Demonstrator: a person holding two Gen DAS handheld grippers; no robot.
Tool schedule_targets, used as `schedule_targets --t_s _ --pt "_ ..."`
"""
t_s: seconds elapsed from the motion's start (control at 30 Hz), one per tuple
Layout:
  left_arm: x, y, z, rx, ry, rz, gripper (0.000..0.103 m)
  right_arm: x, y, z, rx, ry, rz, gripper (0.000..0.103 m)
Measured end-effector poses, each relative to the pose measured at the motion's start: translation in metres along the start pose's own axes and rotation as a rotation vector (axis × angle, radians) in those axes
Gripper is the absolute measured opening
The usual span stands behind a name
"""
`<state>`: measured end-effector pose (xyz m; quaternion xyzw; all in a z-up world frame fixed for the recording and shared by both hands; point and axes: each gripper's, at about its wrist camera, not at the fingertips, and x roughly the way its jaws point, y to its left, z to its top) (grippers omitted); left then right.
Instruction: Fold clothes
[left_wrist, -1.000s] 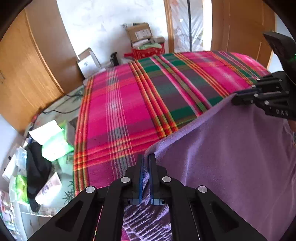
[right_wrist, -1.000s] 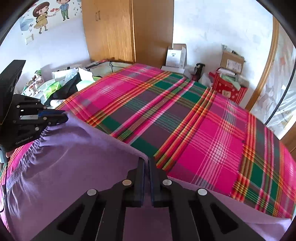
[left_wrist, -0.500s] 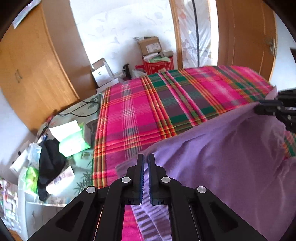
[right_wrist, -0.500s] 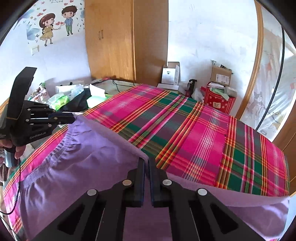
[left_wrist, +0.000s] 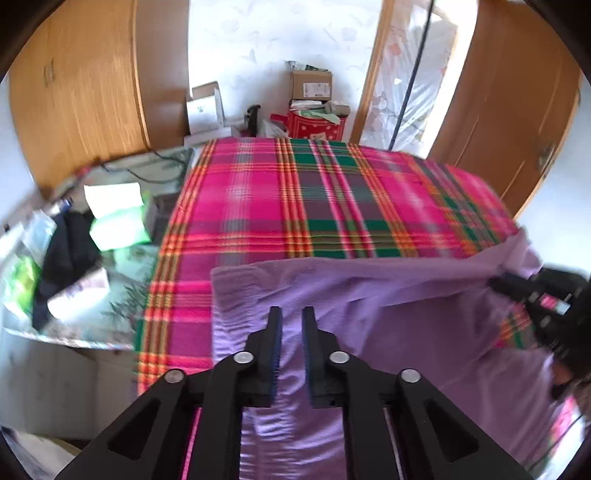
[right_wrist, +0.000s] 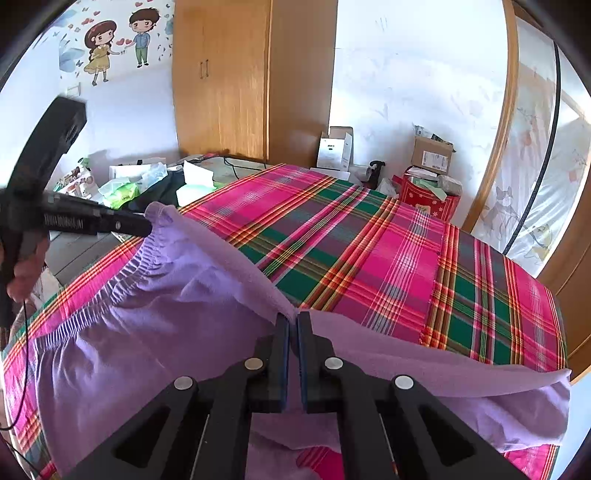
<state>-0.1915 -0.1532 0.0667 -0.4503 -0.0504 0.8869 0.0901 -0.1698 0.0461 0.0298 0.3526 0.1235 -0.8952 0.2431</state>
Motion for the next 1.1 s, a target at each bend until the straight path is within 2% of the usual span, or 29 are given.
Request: schedule_targets --t_s 0.07,0.17,0.2,0.27,0.5,0.77,0.87,0.9,0.97,1.03,1.1 --pt "0.0 0.008 0.003 -0.1 0.023 -0.063 0.03 0.001 0.0 -0.005 0.005 -0.003 0.005 0.005" --pt "0.008 0.019 0.008 -0.264 0.079 -0.162 0.038 0.002 0.001 -0.013 0.007 -0.004 0.008 0.005" --pt "0.011 0.021 0.009 -0.311 0.096 -0.185 0.039 0.002 0.002 -0.015 0.007 -0.004 0.009 0.005" --pt "0.018 0.023 0.01 -0.385 0.118 -0.201 0.051 0.003 0.002 -0.019 0.008 -0.005 0.014 0.005" --pt "0.045 0.03 0.01 -0.64 0.197 -0.246 0.051 0.002 0.001 -0.027 0.009 -0.018 0.032 0.005" --pt "0.054 0.028 0.005 -0.796 0.177 -0.2 0.05 0.0 0.004 -0.04 -0.013 -0.018 0.036 0.005" --pt "0.054 0.024 0.004 -0.811 0.176 -0.18 0.05 -0.001 0.005 -0.044 -0.016 -0.016 0.037 0.005" --pt "0.055 0.024 0.004 -0.814 0.176 -0.174 0.049 -0.002 0.005 -0.045 -0.013 -0.015 0.038 0.005" --pt "0.054 0.024 0.002 -0.822 0.177 -0.164 0.038 -0.003 0.005 -0.047 -0.005 -0.013 0.04 0.005" --pt "0.053 0.029 0.0 -0.833 0.177 -0.163 0.035 -0.005 0.004 -0.048 0.002 -0.015 0.04 0.005" --pt "0.051 0.034 -0.003 -0.841 0.175 -0.164 0.027 -0.008 0.004 -0.05 0.01 -0.017 0.037 0.005"
